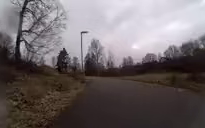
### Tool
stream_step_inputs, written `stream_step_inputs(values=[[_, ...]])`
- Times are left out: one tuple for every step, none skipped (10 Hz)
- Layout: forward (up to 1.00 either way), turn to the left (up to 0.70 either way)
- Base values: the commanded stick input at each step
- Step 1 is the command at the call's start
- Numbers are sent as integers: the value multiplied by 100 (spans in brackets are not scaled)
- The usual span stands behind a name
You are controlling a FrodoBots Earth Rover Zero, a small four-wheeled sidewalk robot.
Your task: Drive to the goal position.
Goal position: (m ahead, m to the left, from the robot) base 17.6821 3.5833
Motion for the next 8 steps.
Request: stream_step_inputs(values=[[70,0],[70,0],[70,0],[70,0],[70,0],[70,0],[70,0],[70,0]])
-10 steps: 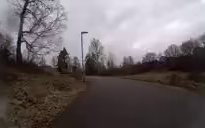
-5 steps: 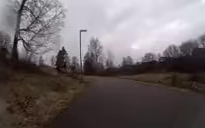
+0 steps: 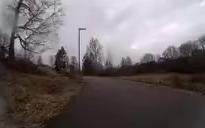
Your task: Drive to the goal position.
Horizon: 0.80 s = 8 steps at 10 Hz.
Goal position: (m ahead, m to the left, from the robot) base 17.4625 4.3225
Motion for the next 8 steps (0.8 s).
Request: stream_step_inputs(values=[[70,0],[70,0],[70,0],[70,0],[70,0],[70,0],[70,0],[70,0]])
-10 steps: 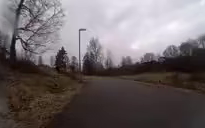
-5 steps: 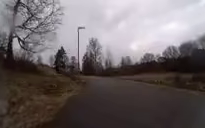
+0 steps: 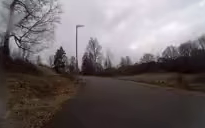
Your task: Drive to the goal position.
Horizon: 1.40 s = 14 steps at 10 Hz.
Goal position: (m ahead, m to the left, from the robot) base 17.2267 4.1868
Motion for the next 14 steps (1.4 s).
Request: stream_step_inputs(values=[[70,0],[70,0],[70,0],[70,0],[70,0],[70,0],[70,0],[70,0],[70,0],[70,0],[70,0],[70,0],[70,0],[70,0]])
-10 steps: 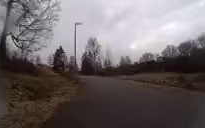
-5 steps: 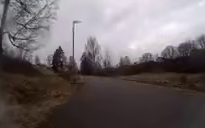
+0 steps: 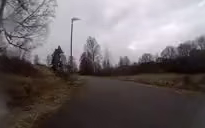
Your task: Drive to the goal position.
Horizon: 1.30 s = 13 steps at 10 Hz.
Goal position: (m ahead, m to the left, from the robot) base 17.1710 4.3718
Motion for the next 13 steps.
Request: stream_step_inputs(values=[[70,0],[70,0],[70,0],[70,0],[70,0],[70,0],[70,0],[70,0],[70,0],[70,0],[70,0],[70,0],[70,0]])
